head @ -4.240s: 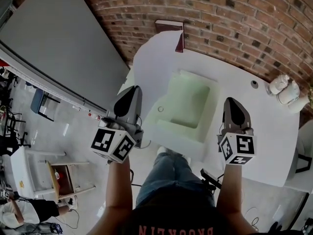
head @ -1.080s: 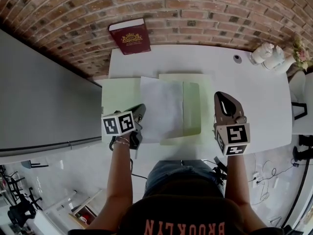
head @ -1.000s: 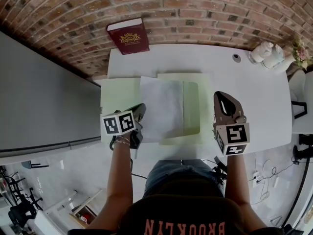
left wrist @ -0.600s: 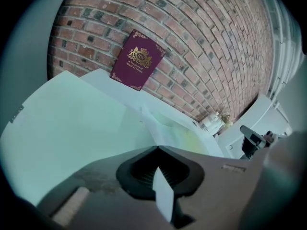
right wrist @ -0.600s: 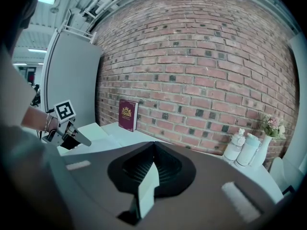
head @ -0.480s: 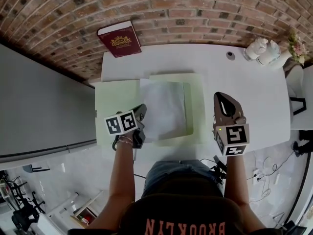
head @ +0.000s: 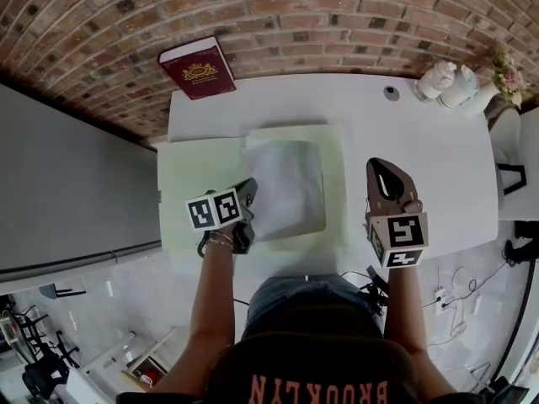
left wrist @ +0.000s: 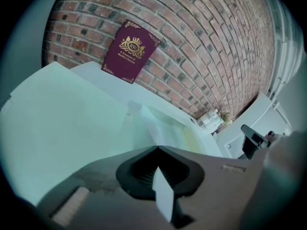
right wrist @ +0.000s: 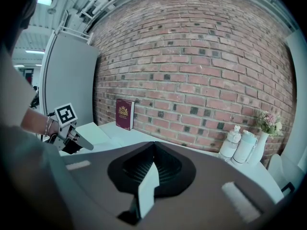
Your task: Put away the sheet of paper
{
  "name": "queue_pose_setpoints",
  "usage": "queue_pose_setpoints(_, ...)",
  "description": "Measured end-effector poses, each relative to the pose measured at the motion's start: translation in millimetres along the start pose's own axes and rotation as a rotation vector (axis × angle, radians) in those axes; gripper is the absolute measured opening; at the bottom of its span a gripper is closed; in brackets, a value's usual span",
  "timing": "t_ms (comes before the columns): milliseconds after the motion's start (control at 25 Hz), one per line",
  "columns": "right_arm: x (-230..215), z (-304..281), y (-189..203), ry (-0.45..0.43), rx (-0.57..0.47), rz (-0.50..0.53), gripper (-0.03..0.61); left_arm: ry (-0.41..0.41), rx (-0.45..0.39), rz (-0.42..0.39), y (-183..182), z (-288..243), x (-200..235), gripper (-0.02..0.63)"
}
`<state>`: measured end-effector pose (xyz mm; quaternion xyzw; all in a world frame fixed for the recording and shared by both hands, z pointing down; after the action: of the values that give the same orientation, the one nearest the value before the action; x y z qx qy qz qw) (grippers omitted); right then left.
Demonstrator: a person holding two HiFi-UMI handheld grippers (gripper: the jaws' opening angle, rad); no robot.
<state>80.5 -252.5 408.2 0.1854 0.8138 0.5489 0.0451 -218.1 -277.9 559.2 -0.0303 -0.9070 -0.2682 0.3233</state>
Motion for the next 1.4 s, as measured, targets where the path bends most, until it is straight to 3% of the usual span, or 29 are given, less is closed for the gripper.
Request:
queue_pose_setpoints(400,-9.6,10.0,8.7,0.021,0.011,-0.013,0.002,-0.003,0.024,0.035,6.3,-14.8,-10.5,0.002)
queue_pose_setpoints(760,-9.2,14.2,11.6,0.02,0.01,-0.015,0.002,-0.003,0.017,0.14,17.3,-23.1,-20.8,0.002)
queue_pose_setpoints(1040,-4.8,15.1,10.0,0.009,0.004,-0.012,0.002,0.03,0.025,0.134,21.4,-26.1,-28.6,0.011)
queue_pose_setpoints(1280,-2.3,16.7,8.7,0.005,-0.001,-0.006,0.002,0.013,0.004,0.112,19.2,-20.6,-25.9,0.257)
queue_pose_setpoints(1400,-0.8,17.1,7.4,0.006,-0.009,-0.005,0.002,-0.021,-0.013,0.06,15.4,-14.2,-25.2,0.338)
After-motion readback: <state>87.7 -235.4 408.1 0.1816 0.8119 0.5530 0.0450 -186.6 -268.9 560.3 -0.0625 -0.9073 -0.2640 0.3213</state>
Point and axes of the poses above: the fingertips, and each gripper's own axes: z backward along the fingers, x to its left, y out of its underside, the point moved 6 cm from there along z, backward along the fingers, and after that the axes turned 1 degree about z, right-handed, at the moved point
